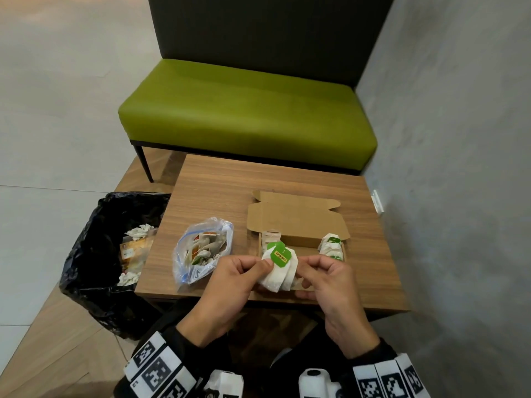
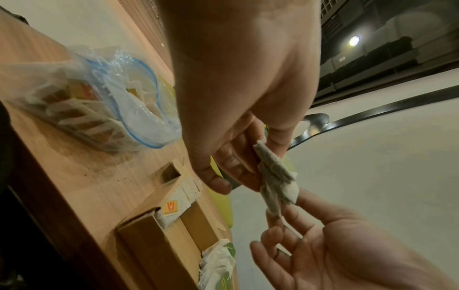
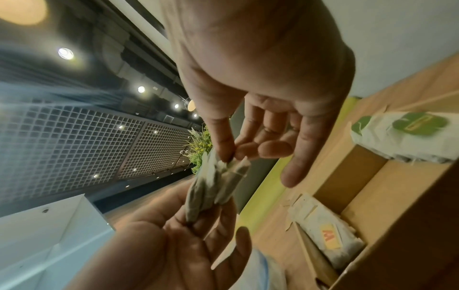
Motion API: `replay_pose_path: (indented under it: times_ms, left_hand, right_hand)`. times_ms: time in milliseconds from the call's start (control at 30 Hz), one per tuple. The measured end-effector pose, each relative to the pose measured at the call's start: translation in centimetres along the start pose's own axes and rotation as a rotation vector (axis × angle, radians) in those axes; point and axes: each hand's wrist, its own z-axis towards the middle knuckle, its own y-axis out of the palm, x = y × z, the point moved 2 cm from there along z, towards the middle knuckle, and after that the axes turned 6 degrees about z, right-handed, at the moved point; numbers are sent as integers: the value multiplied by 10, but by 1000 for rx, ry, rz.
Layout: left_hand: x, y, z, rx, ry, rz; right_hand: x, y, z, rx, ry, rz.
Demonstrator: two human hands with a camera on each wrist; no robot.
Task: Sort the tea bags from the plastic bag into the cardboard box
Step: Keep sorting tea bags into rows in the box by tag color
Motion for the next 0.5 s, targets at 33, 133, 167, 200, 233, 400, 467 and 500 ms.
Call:
replay_pose_path:
  times_ms: [33,133,167,200,233,400,467,500]
  left_hand:
    - [0,0,0,-1,0,4]
    - [0,-1,2,-6,10,25]
    - [-1,-1,3,-13,13,34]
    - [-1,-1,4,-24,12,47]
    - [-2,-1,5,-35,9,63]
    - [-1,-2,6,-29,37,110]
    - [-1,-5,7,13,42,99]
    - [-1,-6,7,28,38,89]
  right_hand:
    - [-1,-1,0,-30,21,-6]
    - [-7,-5,1,-175,107,3]
    - [-9,-7,2,-216,122,0]
    - [-11,-8,3,-250,131,-18]
    - [-13,-9,5,-284,138,-51]
    - [-19,-19,16,-286,49,-156]
    - [-21,-27,19,-223,-14,-113]
    - [-21,-31,20,-200,-33,-85]
